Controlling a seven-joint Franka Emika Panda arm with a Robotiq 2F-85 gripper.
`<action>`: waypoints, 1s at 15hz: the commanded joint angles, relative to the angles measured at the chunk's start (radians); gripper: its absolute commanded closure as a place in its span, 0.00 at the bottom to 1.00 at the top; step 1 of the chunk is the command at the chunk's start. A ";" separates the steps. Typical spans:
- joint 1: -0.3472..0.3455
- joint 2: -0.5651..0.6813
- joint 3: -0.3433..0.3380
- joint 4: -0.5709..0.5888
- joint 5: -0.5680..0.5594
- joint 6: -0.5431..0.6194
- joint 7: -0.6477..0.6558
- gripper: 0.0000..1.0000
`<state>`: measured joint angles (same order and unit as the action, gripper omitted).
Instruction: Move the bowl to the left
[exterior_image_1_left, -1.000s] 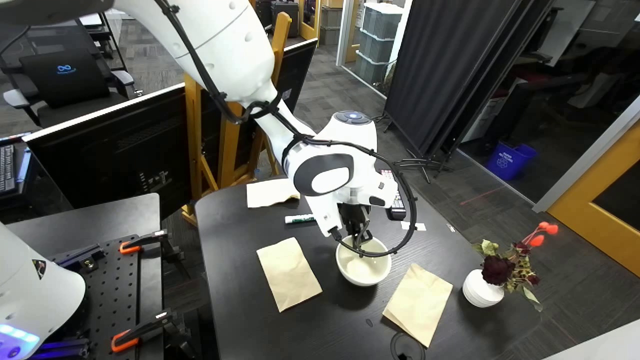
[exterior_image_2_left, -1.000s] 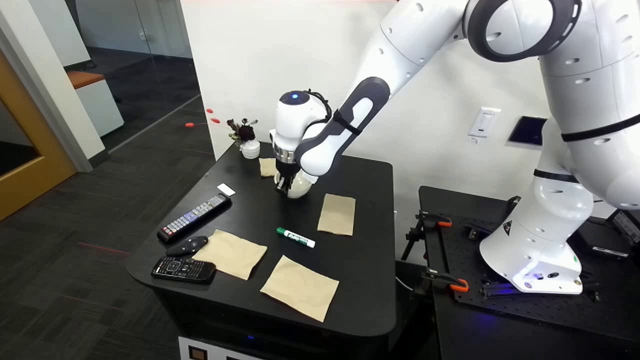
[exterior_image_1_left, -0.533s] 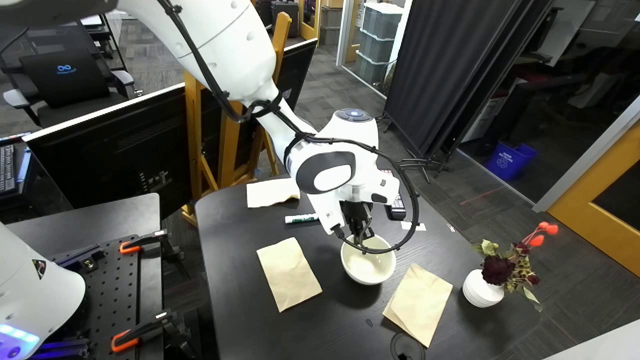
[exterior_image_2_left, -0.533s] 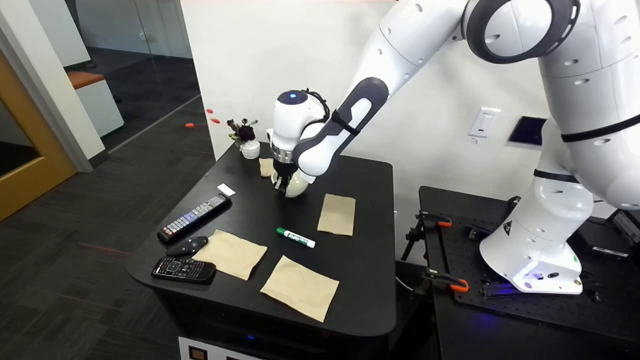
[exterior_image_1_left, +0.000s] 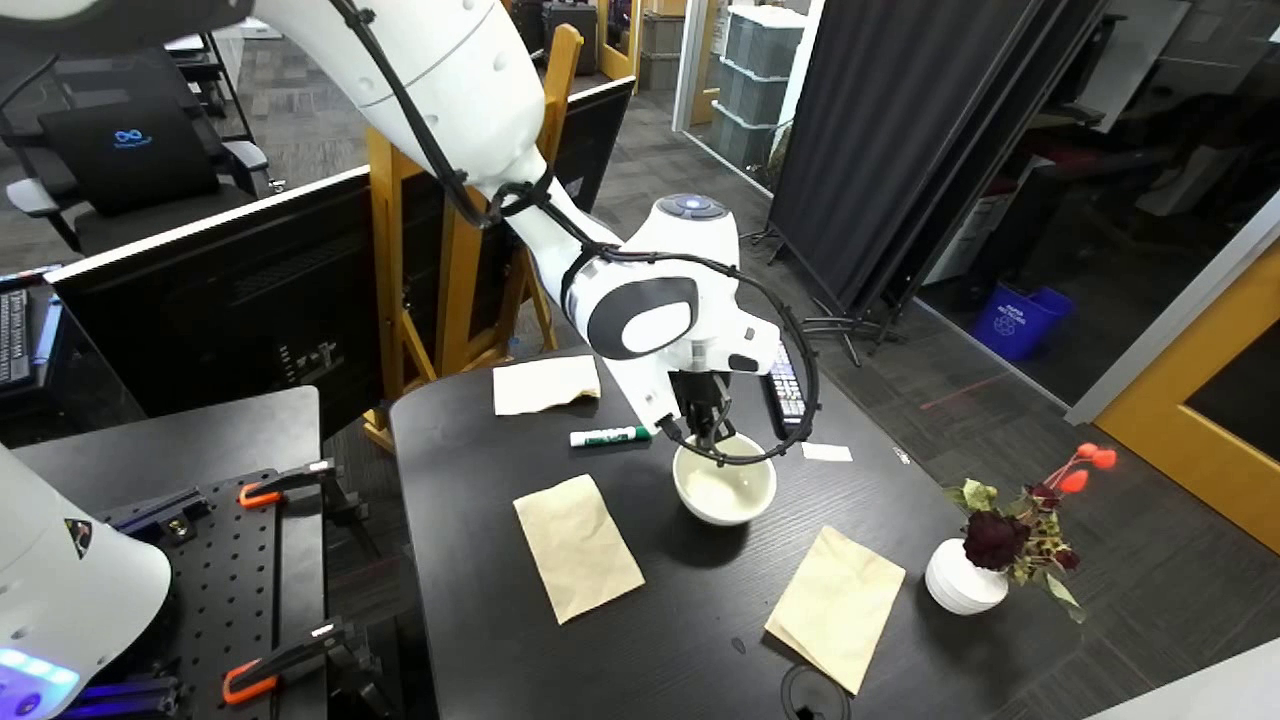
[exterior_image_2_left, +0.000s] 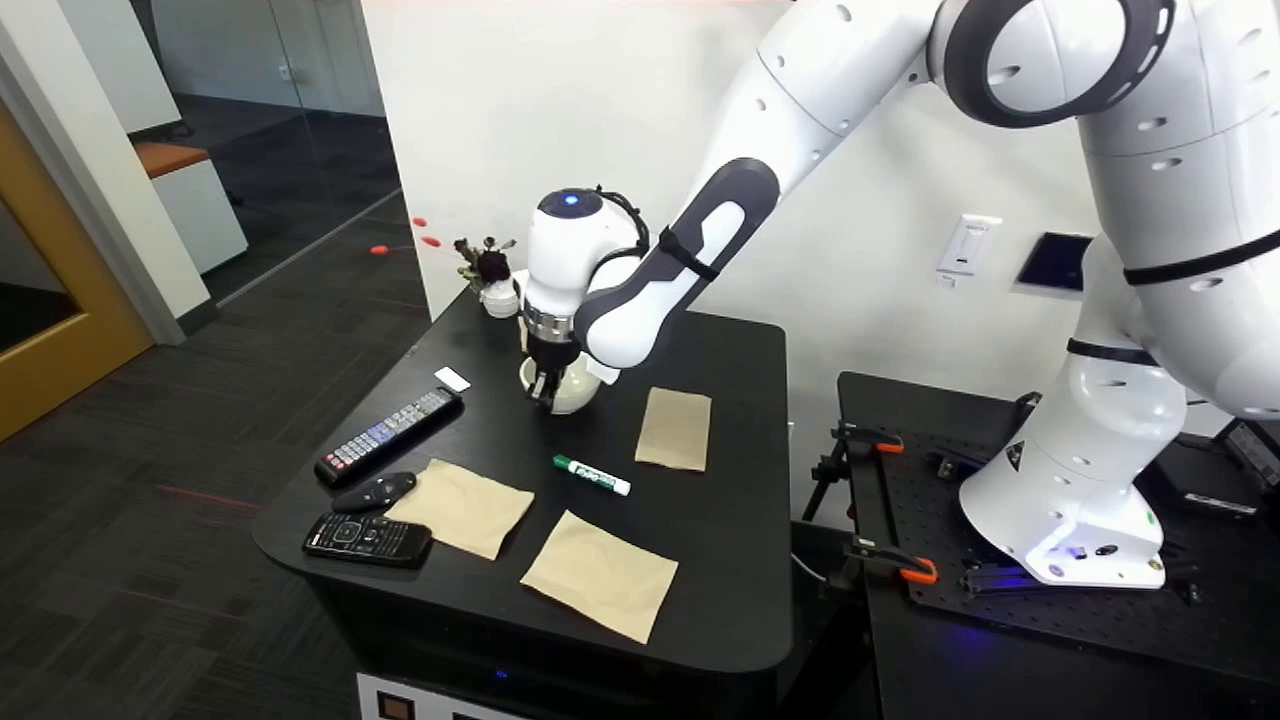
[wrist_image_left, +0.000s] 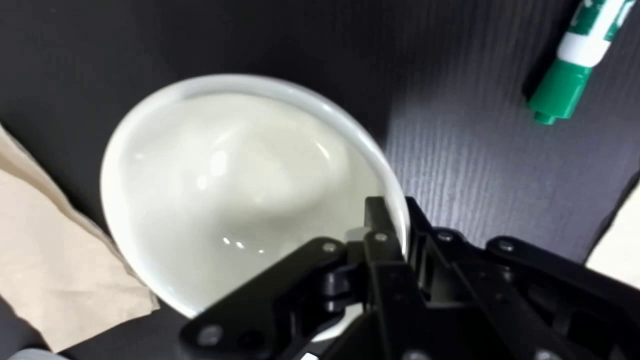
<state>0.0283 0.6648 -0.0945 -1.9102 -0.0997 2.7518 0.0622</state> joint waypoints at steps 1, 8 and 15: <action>0.002 -0.008 0.053 0.012 0.012 -0.016 -0.033 0.97; 0.016 -0.011 0.153 0.011 0.019 -0.008 -0.089 0.97; 0.037 -0.014 0.163 0.005 0.008 -0.006 -0.104 0.56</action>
<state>0.0589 0.6640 0.0708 -1.8965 -0.0980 2.7516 -0.0170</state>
